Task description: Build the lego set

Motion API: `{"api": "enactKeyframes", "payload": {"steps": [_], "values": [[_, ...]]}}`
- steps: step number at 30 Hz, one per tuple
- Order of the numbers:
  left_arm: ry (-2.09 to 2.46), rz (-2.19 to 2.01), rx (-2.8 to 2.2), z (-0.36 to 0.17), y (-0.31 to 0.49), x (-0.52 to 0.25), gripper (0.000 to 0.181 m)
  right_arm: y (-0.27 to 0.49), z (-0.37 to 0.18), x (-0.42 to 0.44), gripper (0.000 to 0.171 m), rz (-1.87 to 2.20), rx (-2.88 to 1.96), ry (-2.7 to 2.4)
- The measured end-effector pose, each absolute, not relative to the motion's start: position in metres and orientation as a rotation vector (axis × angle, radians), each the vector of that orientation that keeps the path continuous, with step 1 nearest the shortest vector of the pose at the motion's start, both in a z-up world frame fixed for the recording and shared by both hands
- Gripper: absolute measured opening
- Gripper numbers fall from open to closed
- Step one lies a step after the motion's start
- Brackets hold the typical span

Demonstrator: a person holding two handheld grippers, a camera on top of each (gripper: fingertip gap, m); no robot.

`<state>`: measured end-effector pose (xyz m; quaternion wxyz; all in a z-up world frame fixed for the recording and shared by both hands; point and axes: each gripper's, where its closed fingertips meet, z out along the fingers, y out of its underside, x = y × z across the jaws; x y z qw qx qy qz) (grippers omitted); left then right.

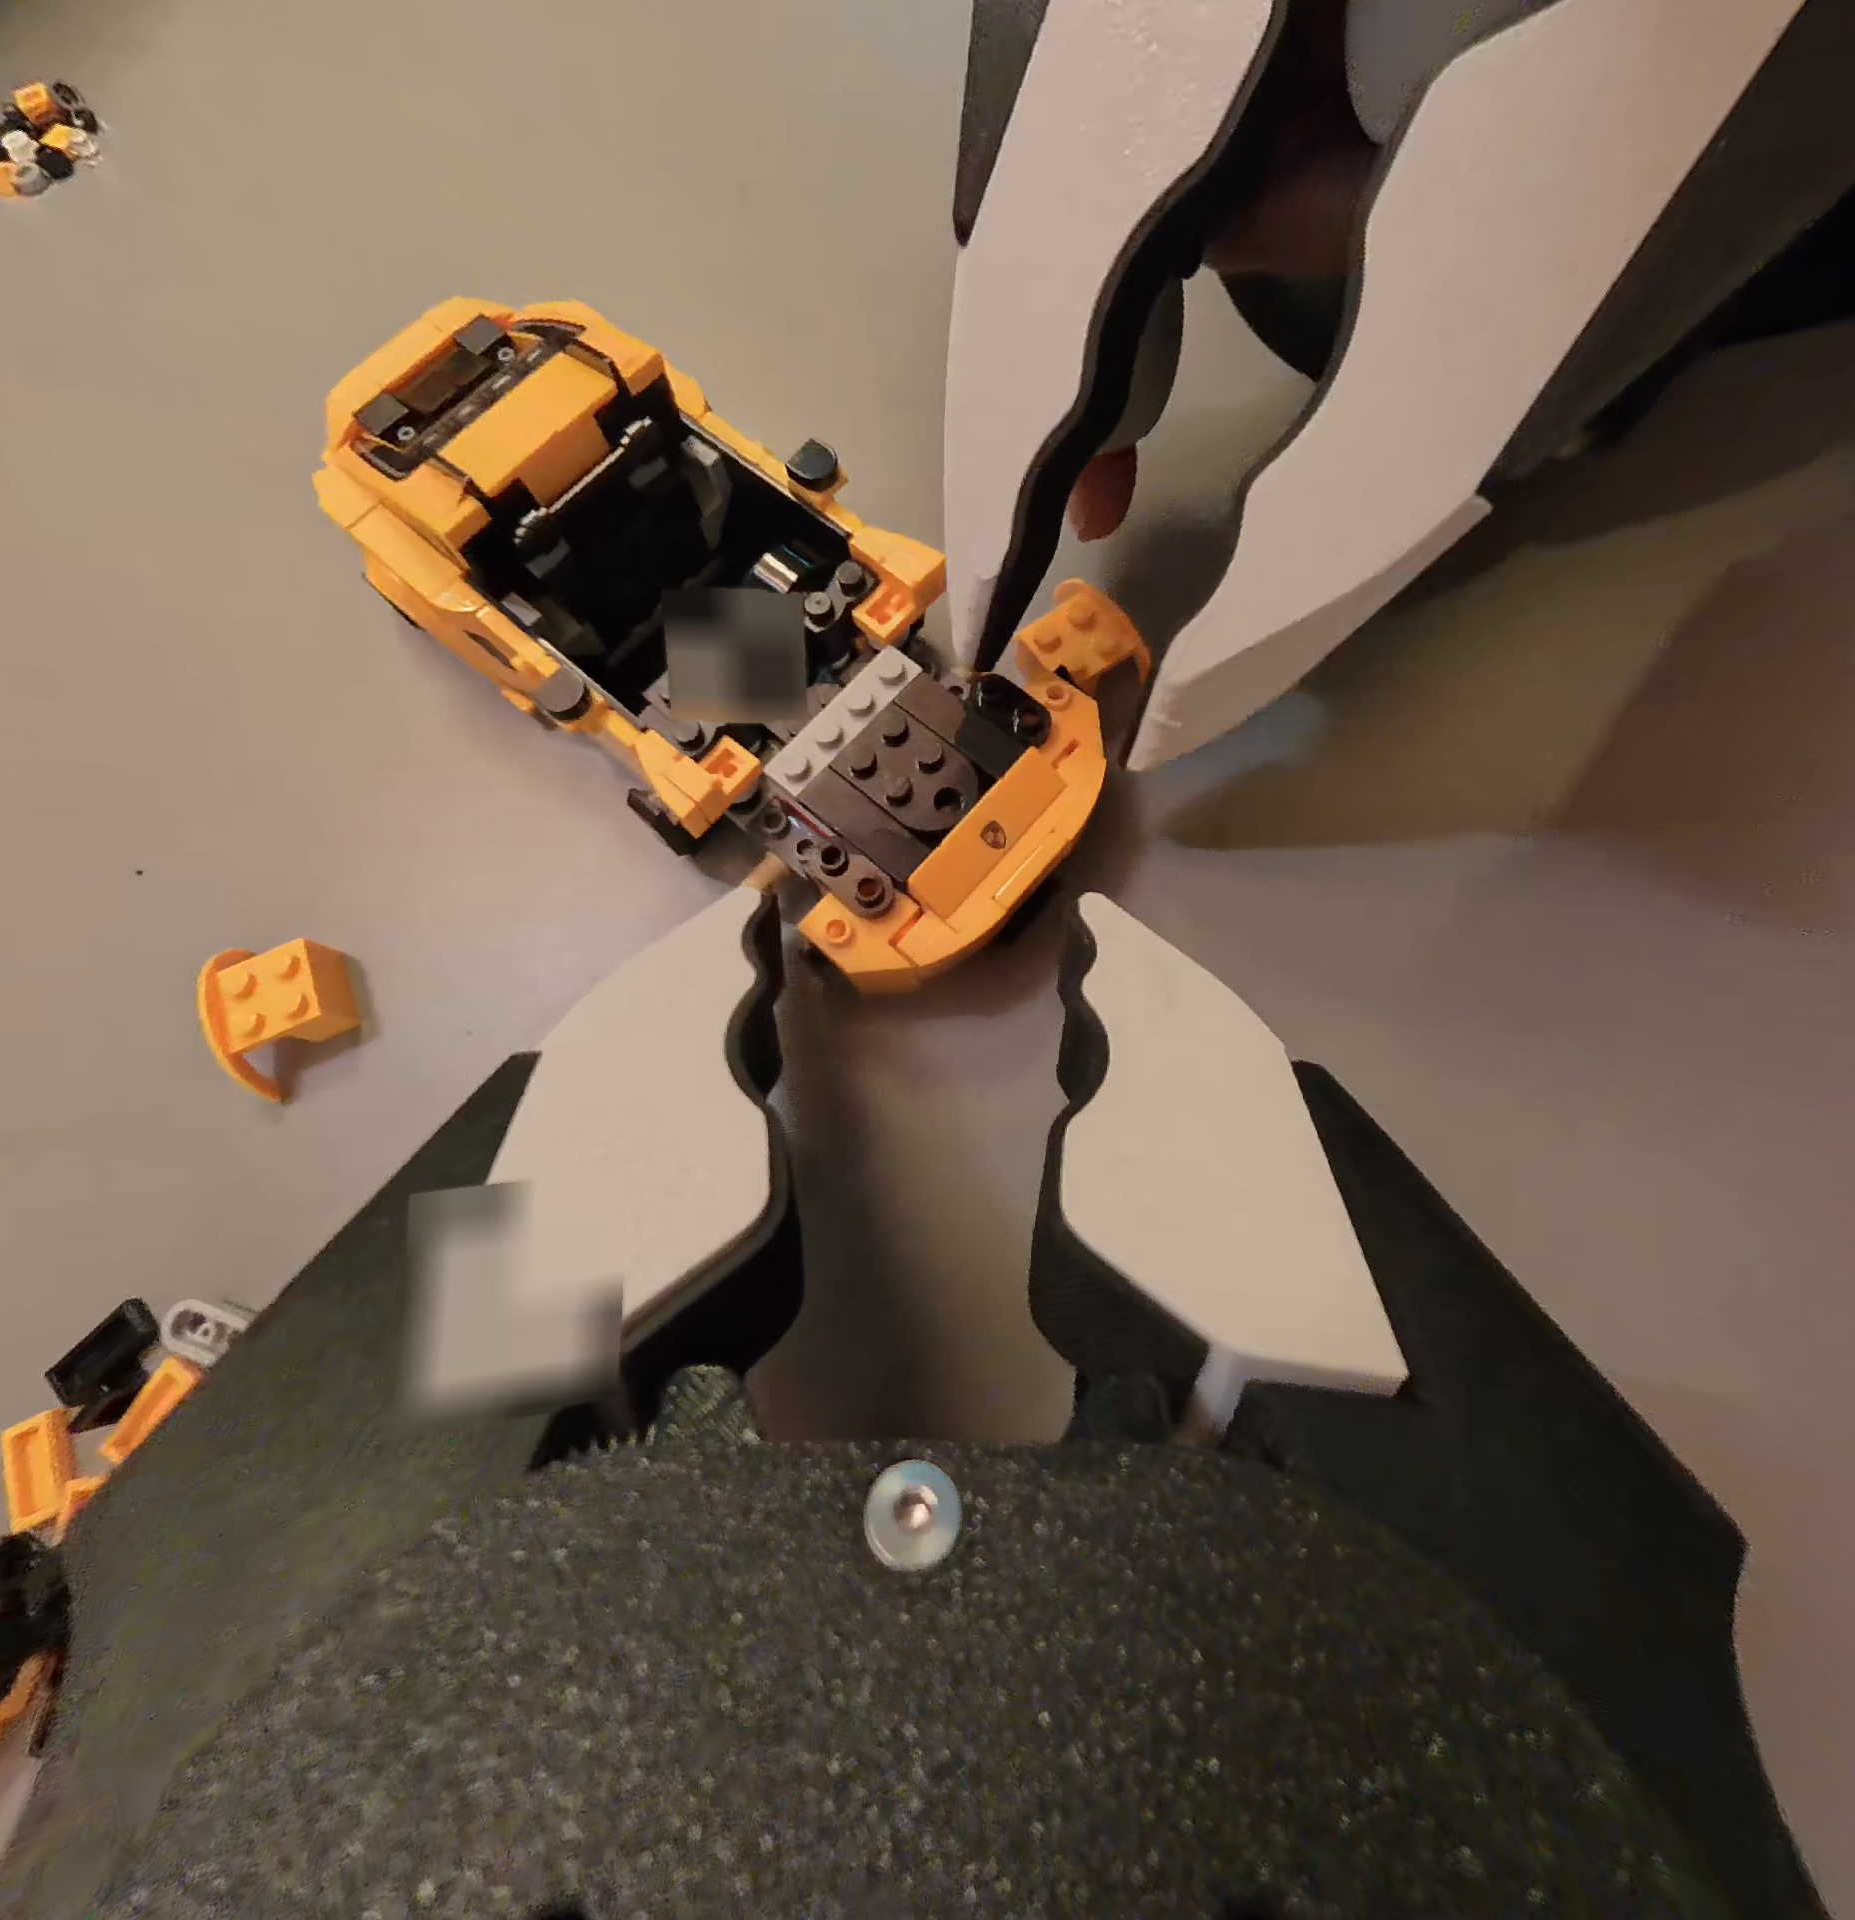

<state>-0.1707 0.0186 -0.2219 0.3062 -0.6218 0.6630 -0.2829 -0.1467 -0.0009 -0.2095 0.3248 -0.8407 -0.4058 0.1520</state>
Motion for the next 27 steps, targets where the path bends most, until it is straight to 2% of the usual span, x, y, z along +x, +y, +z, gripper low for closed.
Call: {"api": "enactKeyframes", "payload": {"steps": [3, 6, 16, 21, 27], "values": [[1.768, -0.737, -1.629, -0.223, 0.017, -0.170, 0.046, 0.000, -0.213, -0.151, 0.034, 0.356, -2.199, -1.089], [1.763, -0.734, -1.632, -0.223, 0.018, -0.170, 0.044, 0.003, -0.214, -0.150, 0.029, 0.298, -2.180, -1.115], [1.767, -0.740, -1.632, -0.222, 0.018, -0.171, 0.041, 0.001, -0.214, -0.150, 0.028, 0.316, -2.170, -1.123], [1.747, -0.755, -1.633, -0.220, 0.021, -0.171, 0.045, -0.004, -0.204, -0.140, 0.033, 0.405, -2.217, -1.045], [1.770, -0.714, -1.610, -0.221, 0.021, -0.171, 0.045, -0.008, -0.217, -0.121, 0.030, 0.291, -2.350, -0.942]]}}
